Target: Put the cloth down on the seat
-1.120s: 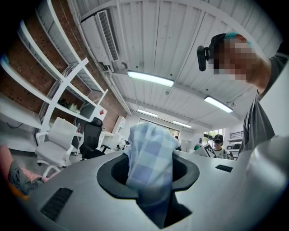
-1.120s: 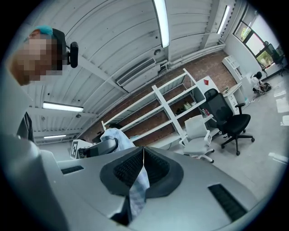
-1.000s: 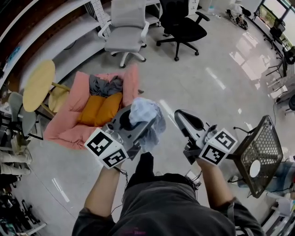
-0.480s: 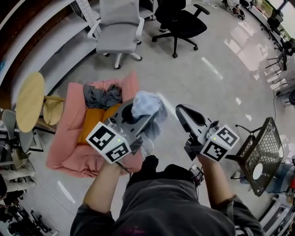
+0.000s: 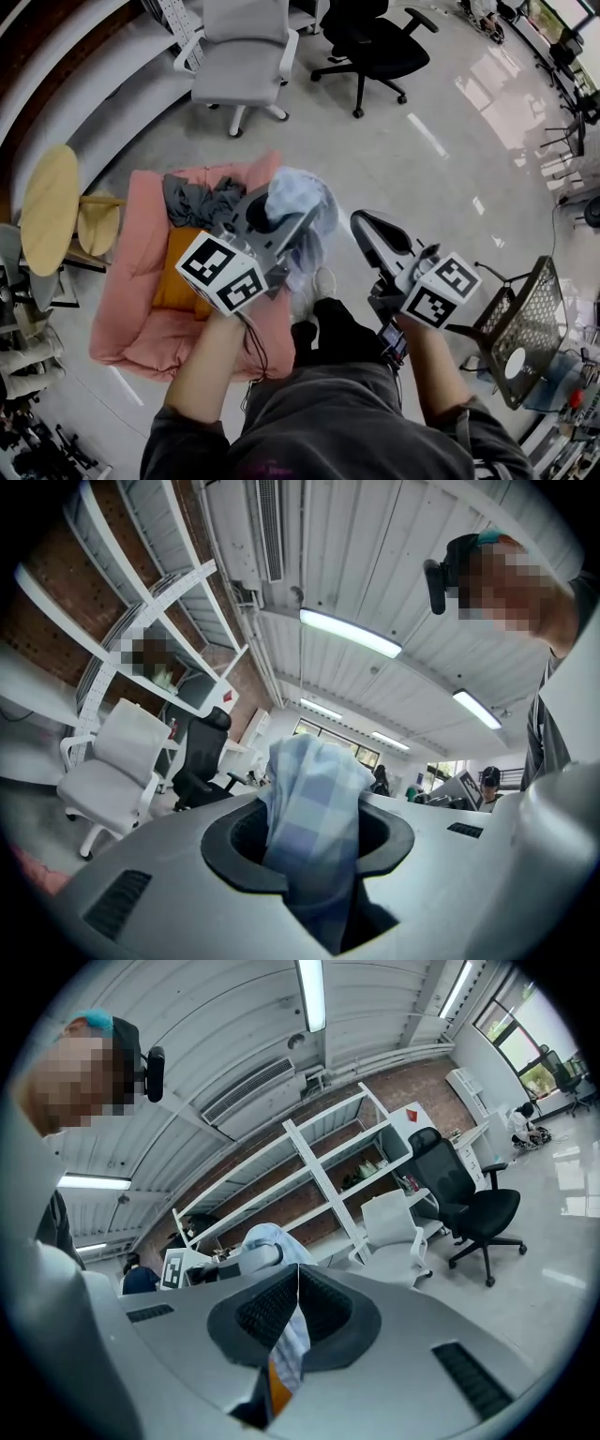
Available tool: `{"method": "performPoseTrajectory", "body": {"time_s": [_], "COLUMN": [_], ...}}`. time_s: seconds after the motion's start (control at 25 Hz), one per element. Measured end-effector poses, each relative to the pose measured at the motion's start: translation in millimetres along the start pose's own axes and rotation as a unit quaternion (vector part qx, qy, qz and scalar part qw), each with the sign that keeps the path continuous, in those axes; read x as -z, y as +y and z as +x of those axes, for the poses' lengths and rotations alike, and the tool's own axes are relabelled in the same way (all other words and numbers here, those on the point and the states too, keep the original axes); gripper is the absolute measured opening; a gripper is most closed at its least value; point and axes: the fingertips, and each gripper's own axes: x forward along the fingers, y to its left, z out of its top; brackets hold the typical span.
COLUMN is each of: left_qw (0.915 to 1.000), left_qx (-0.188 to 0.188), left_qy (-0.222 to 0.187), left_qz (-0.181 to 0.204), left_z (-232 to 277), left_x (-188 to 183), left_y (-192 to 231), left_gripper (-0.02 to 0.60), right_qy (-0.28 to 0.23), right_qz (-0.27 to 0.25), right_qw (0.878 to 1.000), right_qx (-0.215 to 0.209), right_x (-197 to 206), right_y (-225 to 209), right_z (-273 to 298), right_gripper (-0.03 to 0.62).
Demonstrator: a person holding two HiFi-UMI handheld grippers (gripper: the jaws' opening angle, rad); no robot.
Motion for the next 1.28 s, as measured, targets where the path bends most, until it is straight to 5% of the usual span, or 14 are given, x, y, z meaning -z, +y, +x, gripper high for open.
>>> {"method": "performPoseTrajectory", "body": {"time_s": [0.36,0.64,0.92,1.12,1.28], "left_qw": [0.9991,0.996,0.9952,0.9871,0.9718], "left_qx": [-0.039,-0.066,-0.081,-0.149,-0.226], "left_qy": [0.006,-0.005,-0.004,0.02,0.059], "left_qz": [-0.015,-0.061,-0.056,-0.053,-0.033], "left_z": [58.2,106.0,128.3,102.8,50.5], "left_x": [21.6,41.1,43.4,77.0,110.8], "left_y": [96.9,168.3,193.8,238.6,298.9], "left_gripper": [0.156,0.156,0.156,0.156,0.158], "right_qy": [0.036,0.063,0.079,0.101,0.128], "right_qz": [0.026,0.045,0.057,0.067,0.073], "right_qw": [0.999,0.997,0.995,0.992,0.988], "right_qx": [0.004,0.0,-0.01,-0.025,-0.04], "right_x": [15.3,14.0,9.4,28.1,59.0], "right_y": [-68.6,-129.9,-161.4,-172.4,-163.8], "right_z": [39.7,80.4,107.3,125.2,159.5], "right_gripper": [0.015,0.015,0.015,0.015,0.015]}}
